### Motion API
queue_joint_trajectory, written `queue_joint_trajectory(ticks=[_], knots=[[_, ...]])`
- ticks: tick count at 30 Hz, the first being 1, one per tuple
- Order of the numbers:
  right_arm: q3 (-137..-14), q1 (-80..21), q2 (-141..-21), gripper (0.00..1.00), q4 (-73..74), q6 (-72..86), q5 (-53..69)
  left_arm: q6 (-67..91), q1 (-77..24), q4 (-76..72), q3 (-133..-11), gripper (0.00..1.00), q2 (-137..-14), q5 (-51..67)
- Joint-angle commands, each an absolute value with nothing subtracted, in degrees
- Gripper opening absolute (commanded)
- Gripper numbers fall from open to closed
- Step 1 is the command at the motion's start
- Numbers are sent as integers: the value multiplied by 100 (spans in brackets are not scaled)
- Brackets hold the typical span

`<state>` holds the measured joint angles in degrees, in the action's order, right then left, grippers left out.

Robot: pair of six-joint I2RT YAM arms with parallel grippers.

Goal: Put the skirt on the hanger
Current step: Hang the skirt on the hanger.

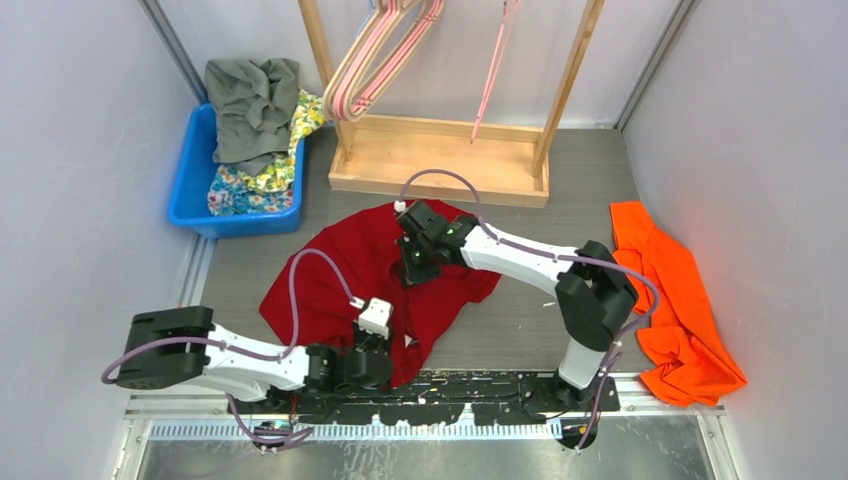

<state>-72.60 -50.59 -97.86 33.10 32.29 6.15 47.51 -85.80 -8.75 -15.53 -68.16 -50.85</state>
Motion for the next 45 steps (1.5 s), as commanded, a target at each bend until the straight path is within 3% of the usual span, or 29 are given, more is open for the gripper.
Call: queue_joint_trajectory(ticks=[1,7,14,19,21,23,25,28,38,45], knots=[[-7701,-4835,-10058,1,2144,3428,1056,4771,-8817,-1459,-1684,13,-7378,-4681],[-7994,-4551,-10713,1,1945,3412,986,4742,-9016,-1725,-1892,13,-7927,-4640],[-7592,-4097,-10523,1,1913,3196,245,4579,-9035,-1714,-1887,13,-7642,-4559],[-7778,-4047,-10678,2,2091,2956,373,4406,-9034,-1723,-1983,14,-7660,-4431],[-7774,-4063,-10664,21,2070,2915,584,4435,-9028,-1656,-2008,14,-7642,-4446],[-7542,-4067,-10367,55,1969,2864,617,4479,-9031,-1602,-1988,16,-7541,-4483],[-7240,-4067,-9917,64,1954,2790,514,4565,-9031,-1385,-1982,17,-7403,-4568],[-6761,-4064,-9028,69,2089,2735,276,4611,-9028,-1238,-1924,18,-7124,-4655],[-5053,-4106,-6049,68,3166,3045,-677,4649,-9021,-1055,-1871,19,-6834,-4881],[-4234,-4144,-5638,60,3768,3466,-870,4643,-9025,-1177,-1986,19,-7126,-4807]])
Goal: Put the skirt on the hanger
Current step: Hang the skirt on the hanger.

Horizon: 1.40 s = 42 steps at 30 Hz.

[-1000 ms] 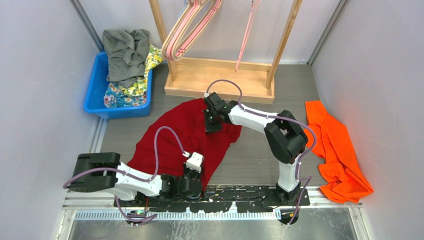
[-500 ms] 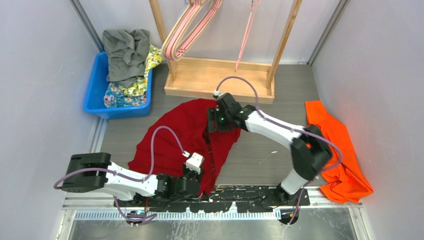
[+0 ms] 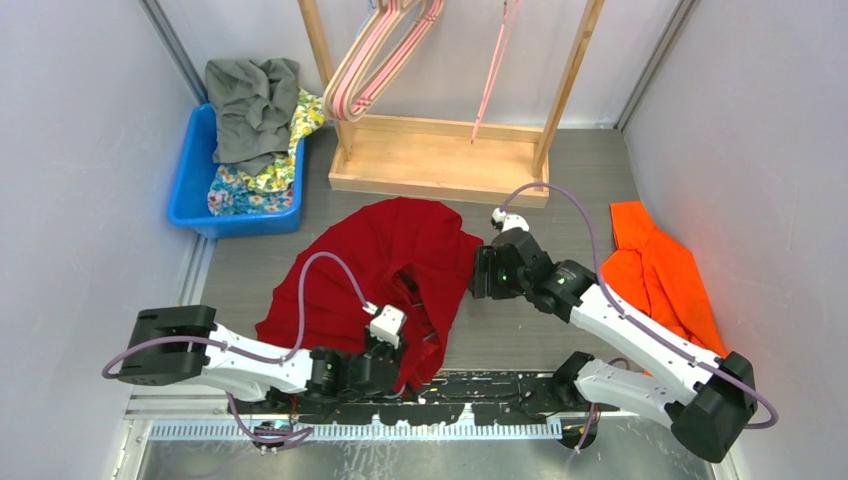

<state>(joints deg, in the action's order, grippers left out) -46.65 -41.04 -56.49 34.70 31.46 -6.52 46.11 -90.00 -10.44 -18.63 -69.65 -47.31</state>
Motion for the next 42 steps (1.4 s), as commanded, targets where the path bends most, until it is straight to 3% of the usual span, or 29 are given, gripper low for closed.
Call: queue_joint_trajectory(ticks=[1,19,37,39,42], knots=[[-4073,-4152,-5685,60,3680,3508,-785,4629,-9022,-1190,-2010,19,-7179,-4791],[-4463,-5657,-8055,61,1812,4127,-720,4593,-9022,-1437,-1890,18,-7321,-4806],[-4789,-6502,-9482,64,2050,4616,-1083,4528,-9024,-1622,-1766,19,-7040,-4829],[-4801,-6559,-9788,58,1967,4650,-1093,4506,-9021,-1655,-1749,19,-7004,-4834],[-4783,-6565,-10236,29,1637,4715,-973,4445,-9022,-1654,-1753,19,-6932,-4818]])
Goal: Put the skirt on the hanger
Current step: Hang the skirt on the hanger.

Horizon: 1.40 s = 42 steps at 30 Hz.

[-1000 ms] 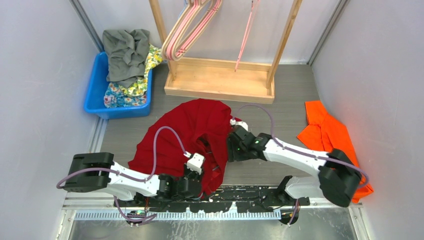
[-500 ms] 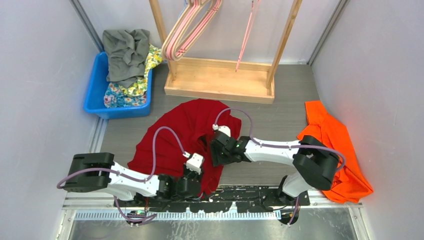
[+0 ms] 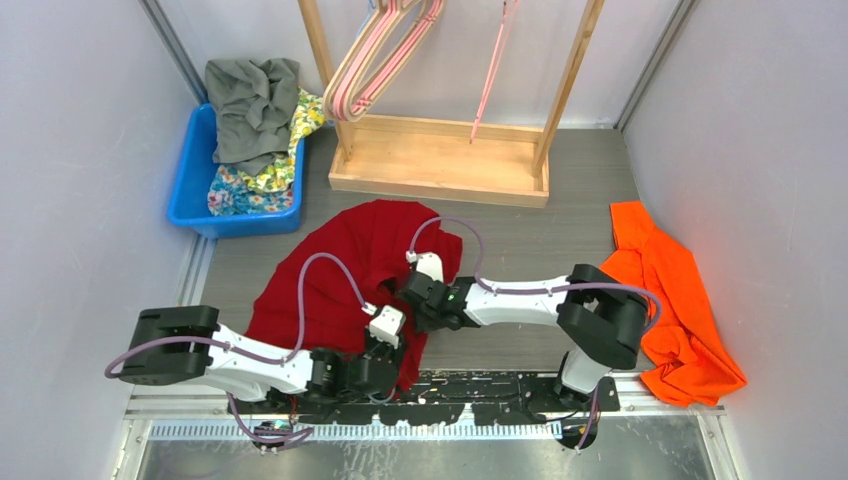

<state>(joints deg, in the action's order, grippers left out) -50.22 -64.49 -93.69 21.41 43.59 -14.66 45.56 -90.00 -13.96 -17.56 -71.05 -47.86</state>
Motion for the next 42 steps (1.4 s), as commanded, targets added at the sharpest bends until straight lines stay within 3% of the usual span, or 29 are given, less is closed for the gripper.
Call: queue_joint_trajectory(ticks=[1,2,4,14,25,30,35,42], knots=[[-4796,-6565,-10309,19,1569,4746,-934,4439,-9021,-1586,-1762,19,-6877,-4806],[-4780,-6565,-10310,9,1499,4780,-895,4439,-9026,-1475,-1789,19,-6788,-4797],[-4743,-6530,-10187,2,1453,4814,-891,4467,-9020,-1123,-1865,19,-6517,-4789],[-3679,-5345,-8581,1,1267,5083,-1000,4513,-9025,1380,-2878,21,-4797,-4777],[-2580,-5167,-6385,1,1661,5989,-2195,5898,-9028,2564,-3136,20,-5295,-4178],[-2437,-5168,-5485,1,2092,6116,-2575,6844,-9030,2638,-2569,19,-5339,-4120],[-2410,-5168,-5378,1,2145,6127,-2579,7237,-8885,2583,-2219,22,-5587,-4337],[-2376,-5168,-5438,1,2073,6077,-2485,6186,-7022,1079,-1632,23,-6104,-3027]])
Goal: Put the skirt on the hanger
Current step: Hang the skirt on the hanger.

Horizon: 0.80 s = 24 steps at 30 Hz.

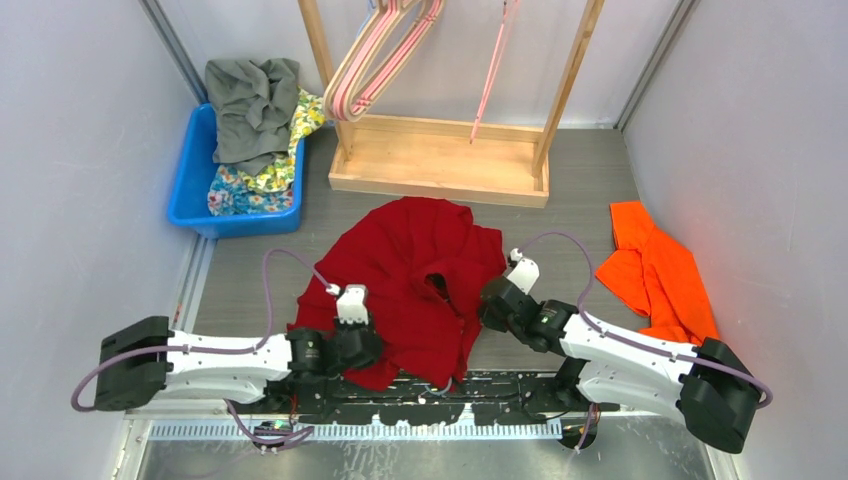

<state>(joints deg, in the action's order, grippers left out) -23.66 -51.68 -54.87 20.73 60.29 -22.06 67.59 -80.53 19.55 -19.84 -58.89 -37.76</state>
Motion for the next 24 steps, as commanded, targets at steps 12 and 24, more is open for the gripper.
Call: queue_joint_trajectory(ticks=[12,24], knots=[[-2397,-5167,-5281,1,2303,5988,-2597,5121,-5380,1301,-1926,23,-6016,-2569],[-3061,-5192,-5922,33,2572,5320,-2043,4988,-4968,1491,-2086,22,-5791,-2447]])
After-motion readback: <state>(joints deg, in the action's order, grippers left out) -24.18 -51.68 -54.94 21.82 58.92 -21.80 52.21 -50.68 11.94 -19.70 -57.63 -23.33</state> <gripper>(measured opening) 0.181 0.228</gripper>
